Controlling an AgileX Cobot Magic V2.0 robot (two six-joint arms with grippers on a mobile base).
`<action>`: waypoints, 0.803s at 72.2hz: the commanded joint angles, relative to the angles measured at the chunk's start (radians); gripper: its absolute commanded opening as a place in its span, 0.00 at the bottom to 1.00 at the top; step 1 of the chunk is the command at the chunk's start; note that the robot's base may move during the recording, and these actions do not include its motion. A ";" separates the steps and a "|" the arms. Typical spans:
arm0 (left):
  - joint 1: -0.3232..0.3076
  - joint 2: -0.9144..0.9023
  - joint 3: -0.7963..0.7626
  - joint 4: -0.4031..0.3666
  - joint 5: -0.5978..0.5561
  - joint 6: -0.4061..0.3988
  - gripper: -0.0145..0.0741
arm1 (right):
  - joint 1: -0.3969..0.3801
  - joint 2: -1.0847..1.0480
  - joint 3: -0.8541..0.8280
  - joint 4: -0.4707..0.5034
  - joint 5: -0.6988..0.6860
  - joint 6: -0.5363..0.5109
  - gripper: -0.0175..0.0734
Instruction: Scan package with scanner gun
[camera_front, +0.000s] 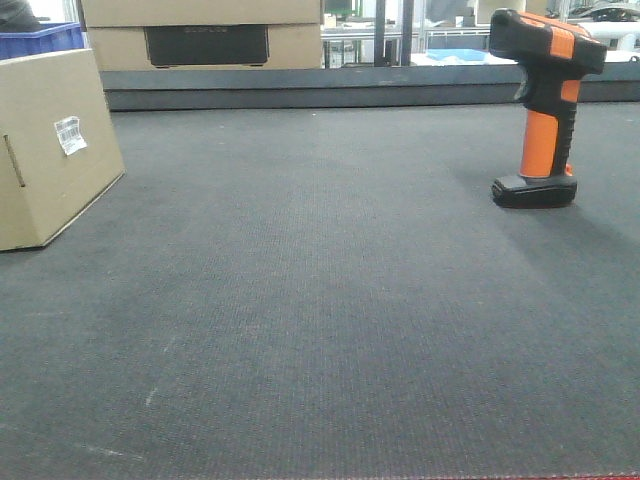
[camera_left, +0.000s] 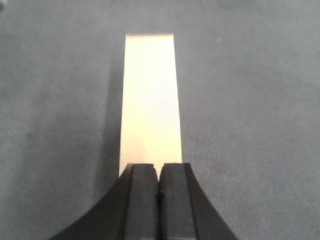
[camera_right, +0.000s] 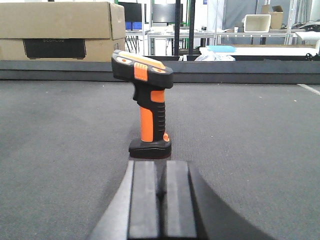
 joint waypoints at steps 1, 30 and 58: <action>-0.005 0.030 -0.025 -0.009 0.008 -0.019 0.10 | -0.006 -0.003 0.000 0.000 -0.020 -0.004 0.01; -0.005 0.123 -0.032 -0.009 0.004 -0.019 0.82 | -0.006 -0.003 0.000 0.000 -0.020 -0.004 0.01; 0.000 0.225 -0.032 -0.007 0.007 -0.046 0.82 | -0.006 -0.003 0.000 0.000 -0.020 -0.004 0.01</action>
